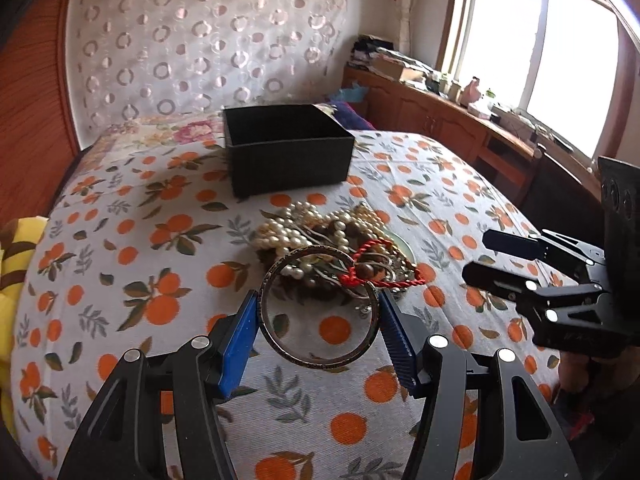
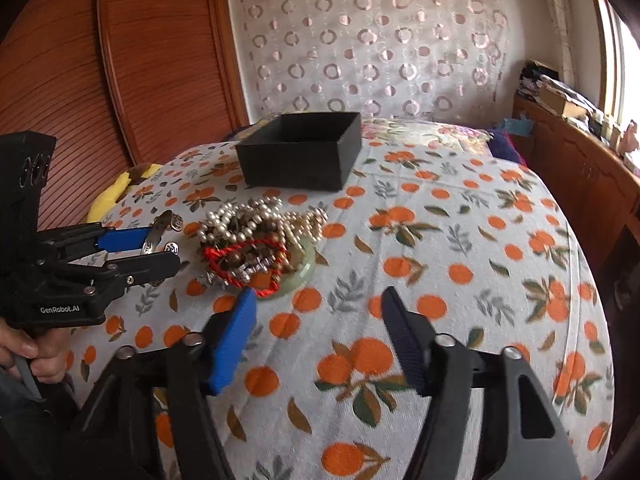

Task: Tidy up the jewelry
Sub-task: 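Move the left tool down around the silver bangle in the pile, then close the left tool on the silver bangle while the right tool grasps the red string bracelet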

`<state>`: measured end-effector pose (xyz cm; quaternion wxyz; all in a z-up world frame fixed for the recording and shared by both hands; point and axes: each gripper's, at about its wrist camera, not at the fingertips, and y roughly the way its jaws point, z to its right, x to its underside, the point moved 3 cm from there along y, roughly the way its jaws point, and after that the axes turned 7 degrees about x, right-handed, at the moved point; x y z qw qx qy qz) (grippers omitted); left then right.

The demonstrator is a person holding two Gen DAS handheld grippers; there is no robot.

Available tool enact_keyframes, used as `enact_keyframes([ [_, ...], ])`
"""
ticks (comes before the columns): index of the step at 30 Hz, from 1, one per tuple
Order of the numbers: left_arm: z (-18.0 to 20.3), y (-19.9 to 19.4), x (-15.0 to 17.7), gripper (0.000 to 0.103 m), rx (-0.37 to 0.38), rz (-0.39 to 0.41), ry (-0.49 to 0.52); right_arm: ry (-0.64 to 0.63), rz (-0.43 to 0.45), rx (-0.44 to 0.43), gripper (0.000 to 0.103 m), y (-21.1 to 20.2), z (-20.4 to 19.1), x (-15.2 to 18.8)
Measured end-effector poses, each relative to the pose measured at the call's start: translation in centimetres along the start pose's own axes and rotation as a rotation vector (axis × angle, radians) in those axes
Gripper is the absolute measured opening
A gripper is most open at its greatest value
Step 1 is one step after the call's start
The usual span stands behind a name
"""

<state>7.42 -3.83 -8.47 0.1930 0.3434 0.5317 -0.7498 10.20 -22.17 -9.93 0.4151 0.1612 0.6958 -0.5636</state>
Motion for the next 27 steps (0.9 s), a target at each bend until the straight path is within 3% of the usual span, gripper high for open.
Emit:
enact_keyframes([
  [2,-0.4,-0.4,0.1,0.056,-0.008,0.011,-0.005,-0.016,-0.002,-0.016,0.052,0.1,-0.4,-0.4],
  [10,-1.9,-1.6,0.5,0.056,-0.019,0.034,-0.041,-0.118,-0.037,-0.098,0.049,1.2,-4.4,-0.8],
  [21,-2.8,-2.2,0.9,0.056,-0.019,0.041,-0.054,-0.217,-0.081,-0.060,0.033,2.7,-5.4,-0.6],
  [24,-2.8,-2.2,0.9,0.056,-0.017,0.041,-0.053,-0.236,-0.082,-0.055,0.022,2.7,-5.5,-0.4],
  [27,-2.7,-2.3,0.9,0.056,-0.017,0.041,-0.053,-0.250,-0.078,-0.061,0.004,2.5,-5.6,-0.4],
])
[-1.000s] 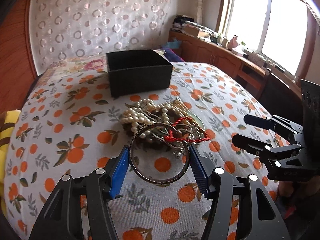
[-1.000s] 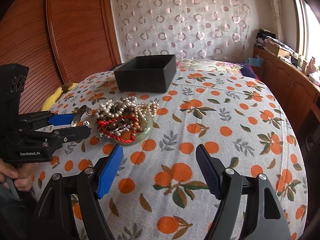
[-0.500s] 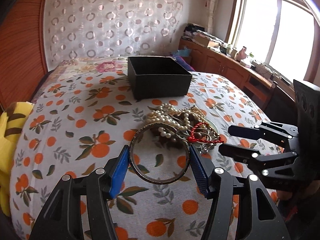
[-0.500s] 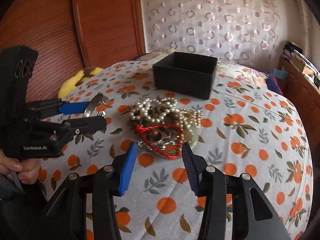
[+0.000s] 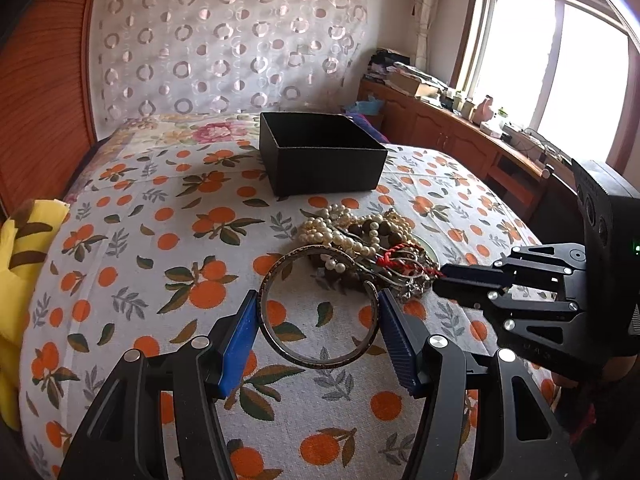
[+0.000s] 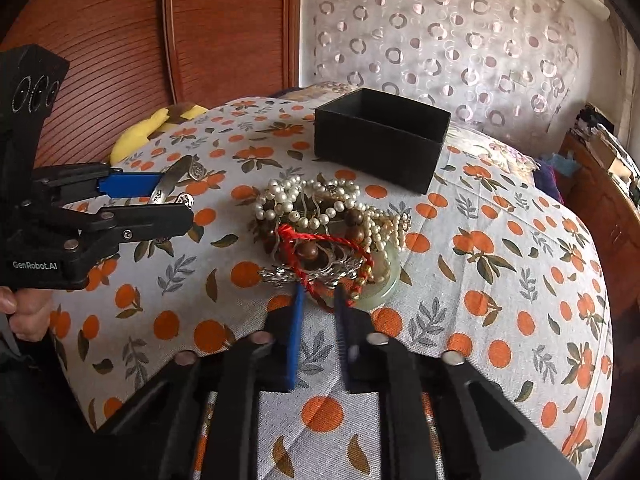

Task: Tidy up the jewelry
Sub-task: 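Close the left tool on the silver bangle while the right tool grasps the red string bracelet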

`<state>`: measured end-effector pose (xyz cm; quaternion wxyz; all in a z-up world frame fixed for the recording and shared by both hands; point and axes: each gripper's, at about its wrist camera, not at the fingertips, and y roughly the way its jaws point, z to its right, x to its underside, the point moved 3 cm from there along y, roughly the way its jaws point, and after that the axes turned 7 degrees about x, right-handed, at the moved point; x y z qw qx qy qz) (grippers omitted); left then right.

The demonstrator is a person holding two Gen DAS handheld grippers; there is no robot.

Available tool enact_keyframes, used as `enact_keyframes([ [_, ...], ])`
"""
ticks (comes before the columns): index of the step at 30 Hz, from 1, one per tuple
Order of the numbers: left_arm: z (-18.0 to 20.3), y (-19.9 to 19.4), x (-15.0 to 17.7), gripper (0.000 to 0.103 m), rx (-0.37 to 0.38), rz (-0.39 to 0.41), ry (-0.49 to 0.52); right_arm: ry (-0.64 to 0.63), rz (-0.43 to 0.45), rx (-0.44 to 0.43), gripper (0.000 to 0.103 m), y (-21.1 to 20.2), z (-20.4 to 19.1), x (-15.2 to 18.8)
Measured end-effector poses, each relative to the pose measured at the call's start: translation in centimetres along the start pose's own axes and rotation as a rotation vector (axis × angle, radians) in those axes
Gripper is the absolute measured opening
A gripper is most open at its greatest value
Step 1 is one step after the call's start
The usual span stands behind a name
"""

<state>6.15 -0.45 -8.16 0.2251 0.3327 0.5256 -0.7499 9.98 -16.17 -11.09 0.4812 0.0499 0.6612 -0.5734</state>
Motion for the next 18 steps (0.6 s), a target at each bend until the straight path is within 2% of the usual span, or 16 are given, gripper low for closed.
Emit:
enact_keyframes([
  [10,0.1,0.0,0.0,0.056,-0.006,0.001,0.012,0.033,0.059,0.007,0.003,-1.3,1.4,-1.2],
  [18,0.4,0.3,-2.4,0.057,-0.011,0.017,0.042,0.021,0.136,0.020,0.003,-2.8,3.0,-4.2],
])
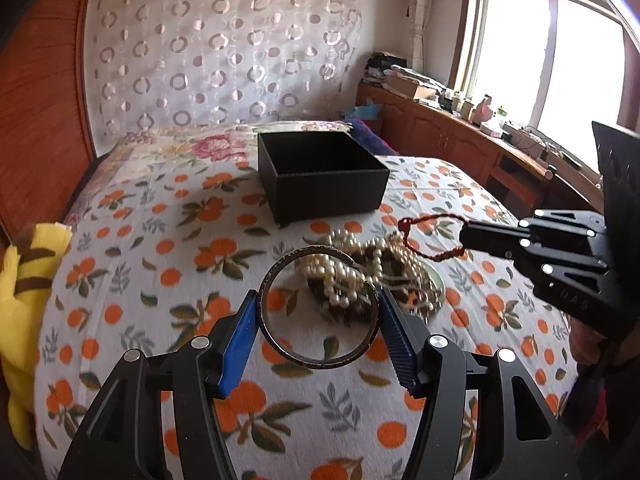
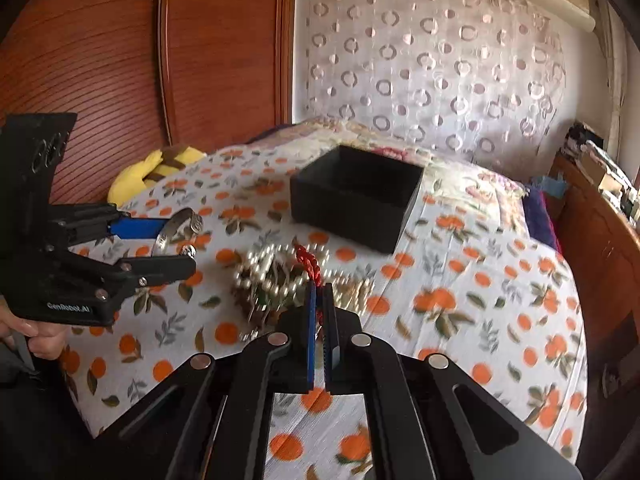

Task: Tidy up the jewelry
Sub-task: 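Close the left tool on the silver bangle while the right tool grasps the red string bracelet, then carry the bangle and red bracelet into the black box and open both tools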

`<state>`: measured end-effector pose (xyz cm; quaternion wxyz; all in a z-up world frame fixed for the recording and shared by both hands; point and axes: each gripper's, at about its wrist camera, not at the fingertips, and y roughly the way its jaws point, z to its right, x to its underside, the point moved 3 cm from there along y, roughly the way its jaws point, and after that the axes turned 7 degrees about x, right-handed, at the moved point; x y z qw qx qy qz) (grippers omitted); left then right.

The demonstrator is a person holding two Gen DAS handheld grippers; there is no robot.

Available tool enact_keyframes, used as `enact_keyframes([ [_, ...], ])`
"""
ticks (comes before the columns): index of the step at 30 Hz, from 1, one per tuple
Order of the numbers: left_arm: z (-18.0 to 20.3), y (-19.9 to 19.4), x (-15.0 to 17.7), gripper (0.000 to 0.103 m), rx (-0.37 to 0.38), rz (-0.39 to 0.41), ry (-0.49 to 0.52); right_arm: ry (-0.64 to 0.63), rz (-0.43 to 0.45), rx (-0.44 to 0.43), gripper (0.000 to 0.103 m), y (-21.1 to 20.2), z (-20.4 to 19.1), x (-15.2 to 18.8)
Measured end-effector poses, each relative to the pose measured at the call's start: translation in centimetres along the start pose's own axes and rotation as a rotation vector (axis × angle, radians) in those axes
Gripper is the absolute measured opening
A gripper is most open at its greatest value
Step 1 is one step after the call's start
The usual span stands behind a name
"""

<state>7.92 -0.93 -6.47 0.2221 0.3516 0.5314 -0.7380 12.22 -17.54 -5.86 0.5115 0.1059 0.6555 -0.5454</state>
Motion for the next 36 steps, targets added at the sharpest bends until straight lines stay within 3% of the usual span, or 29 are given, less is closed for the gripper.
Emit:
enact_keyframes([
  [21,-1.2,7.3,-11.2,0.057,-0.028,0.008,0.071,0.029,0.116,0.014,0.003,3.9,7.0,-8.1],
  [36,-2.2,12.7,-13.1,0.057,-0.035,-0.059,0.075,0.065,0.092,-0.036,0.003,8.4,8.4,-9.4],
])
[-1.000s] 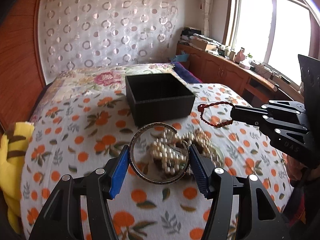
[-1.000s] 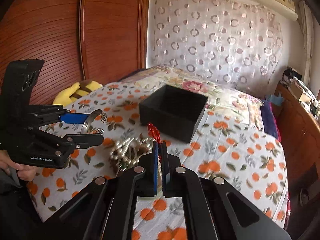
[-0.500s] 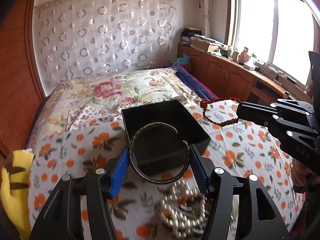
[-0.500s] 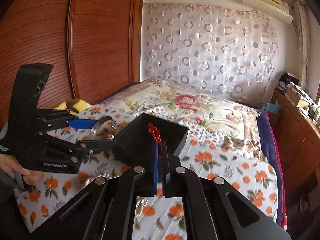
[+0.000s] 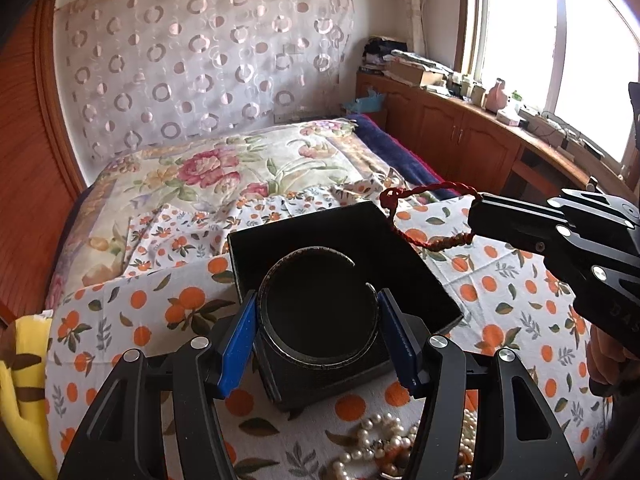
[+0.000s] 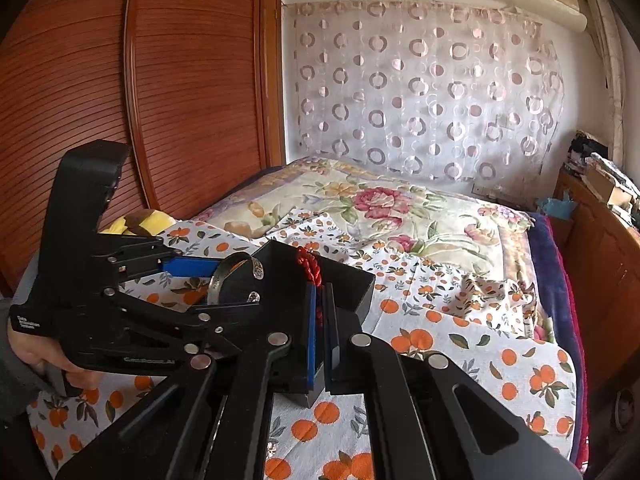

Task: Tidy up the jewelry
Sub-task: 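Carry the bangle and red bracelet into the black box and open both tools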

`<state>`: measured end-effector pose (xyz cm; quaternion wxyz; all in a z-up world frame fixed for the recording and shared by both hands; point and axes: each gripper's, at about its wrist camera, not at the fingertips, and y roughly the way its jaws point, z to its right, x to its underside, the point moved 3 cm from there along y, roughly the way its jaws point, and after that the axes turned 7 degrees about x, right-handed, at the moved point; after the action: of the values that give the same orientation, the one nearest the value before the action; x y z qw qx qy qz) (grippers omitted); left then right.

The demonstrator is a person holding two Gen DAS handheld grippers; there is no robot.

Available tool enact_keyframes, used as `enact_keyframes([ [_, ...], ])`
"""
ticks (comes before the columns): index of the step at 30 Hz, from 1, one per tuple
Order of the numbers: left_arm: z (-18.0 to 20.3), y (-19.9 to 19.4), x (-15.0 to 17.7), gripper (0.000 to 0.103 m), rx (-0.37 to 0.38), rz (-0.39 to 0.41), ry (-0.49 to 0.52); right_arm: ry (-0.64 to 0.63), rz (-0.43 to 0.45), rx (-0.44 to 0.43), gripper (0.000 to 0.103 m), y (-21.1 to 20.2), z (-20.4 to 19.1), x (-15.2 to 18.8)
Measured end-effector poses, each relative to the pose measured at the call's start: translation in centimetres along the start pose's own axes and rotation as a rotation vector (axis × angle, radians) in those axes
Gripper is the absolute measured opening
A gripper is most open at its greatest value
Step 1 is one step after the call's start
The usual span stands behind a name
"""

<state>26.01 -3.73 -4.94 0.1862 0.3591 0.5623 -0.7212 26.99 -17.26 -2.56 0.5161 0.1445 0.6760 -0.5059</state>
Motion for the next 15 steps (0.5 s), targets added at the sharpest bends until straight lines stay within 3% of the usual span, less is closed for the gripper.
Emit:
enact_keyframes([
  [3,0.0,0.0,-0.3,0.062,0.015,0.016,-0.009,-0.003,-0.009,-0.001,0.003,0.3,-0.2,0.3],
  [15,-2.2,-3.7,1.5,0.066,0.011,0.065,-0.055,-0.050,-0.062,0.024,0.003,2.4,-1.1,0.4],
])
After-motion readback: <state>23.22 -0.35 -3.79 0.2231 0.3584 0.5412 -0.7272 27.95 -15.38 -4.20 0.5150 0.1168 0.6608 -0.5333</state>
